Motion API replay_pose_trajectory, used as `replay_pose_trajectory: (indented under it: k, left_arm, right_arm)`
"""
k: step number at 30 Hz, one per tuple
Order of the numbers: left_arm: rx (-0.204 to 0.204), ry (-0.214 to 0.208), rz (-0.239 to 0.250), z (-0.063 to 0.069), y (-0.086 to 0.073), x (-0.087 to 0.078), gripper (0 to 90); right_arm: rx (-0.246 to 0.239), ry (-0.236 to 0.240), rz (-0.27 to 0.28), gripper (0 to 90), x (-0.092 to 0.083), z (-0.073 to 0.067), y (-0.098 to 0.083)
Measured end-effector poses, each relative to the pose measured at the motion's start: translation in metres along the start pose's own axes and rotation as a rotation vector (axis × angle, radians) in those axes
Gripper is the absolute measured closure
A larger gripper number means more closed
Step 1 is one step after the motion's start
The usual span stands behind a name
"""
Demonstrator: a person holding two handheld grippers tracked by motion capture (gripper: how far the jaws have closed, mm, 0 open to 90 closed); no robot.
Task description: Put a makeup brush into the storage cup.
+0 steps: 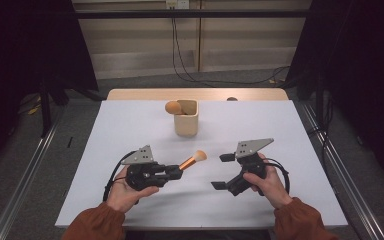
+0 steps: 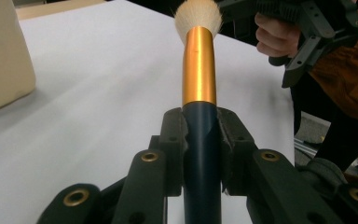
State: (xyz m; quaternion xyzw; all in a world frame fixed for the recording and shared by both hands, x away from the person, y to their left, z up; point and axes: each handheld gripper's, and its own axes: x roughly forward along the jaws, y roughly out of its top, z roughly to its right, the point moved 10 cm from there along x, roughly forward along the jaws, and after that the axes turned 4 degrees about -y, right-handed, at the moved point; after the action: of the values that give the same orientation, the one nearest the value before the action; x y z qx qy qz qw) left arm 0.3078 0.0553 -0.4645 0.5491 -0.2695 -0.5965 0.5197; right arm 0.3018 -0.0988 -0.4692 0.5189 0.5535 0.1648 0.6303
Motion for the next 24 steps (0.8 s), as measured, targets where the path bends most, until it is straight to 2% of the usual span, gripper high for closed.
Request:
replay_pose_trajectory:
  k: [2, 6, 10, 14, 18, 21, 24]
  left_arm:
    - [0.006, -0.007, 0.014, 0.001, 0.002, -0.001, 74.4]
    - [0.017, -0.015, 0.047, 0.003, 0.005, -0.001, 74.3]
    - [0.018, -0.027, 0.074, 0.006, 0.008, -0.002, 74.3]
    - [0.022, -0.038, 0.103, 0.01, 0.012, -0.001, 74.3]
    - [0.021, -0.053, 0.11, 0.012, 0.013, -0.001, 74.3]
    - [0.02, -0.058, 0.115, 0.013, 0.013, -0.001, 74.3]
    - [0.024, -0.065, 0.121, 0.014, 0.014, -0.001, 74.4]
  right_arm:
    - [0.01, 0.027, 0.017, 3.7, 0.0, -0.002, 0.001]
    - [0.028, 0.029, 0.038, 4.5, -0.001, -0.003, -0.001]
    - [0.038, 0.009, 0.061, 3.9, -0.002, -0.001, -0.001]
    - [0.044, -0.018, 0.117, 3.3, -0.004, -0.001, 0.004]
    - [0.055, 0.004, 0.158, 3.1, -0.003, -0.007, 0.007]
    - [0.048, -0.018, 0.22, 2.7, -0.003, -0.009, 0.011]
    - [0.047, -0.013, 0.257, 2.6, -0.002, -0.012, 0.014]
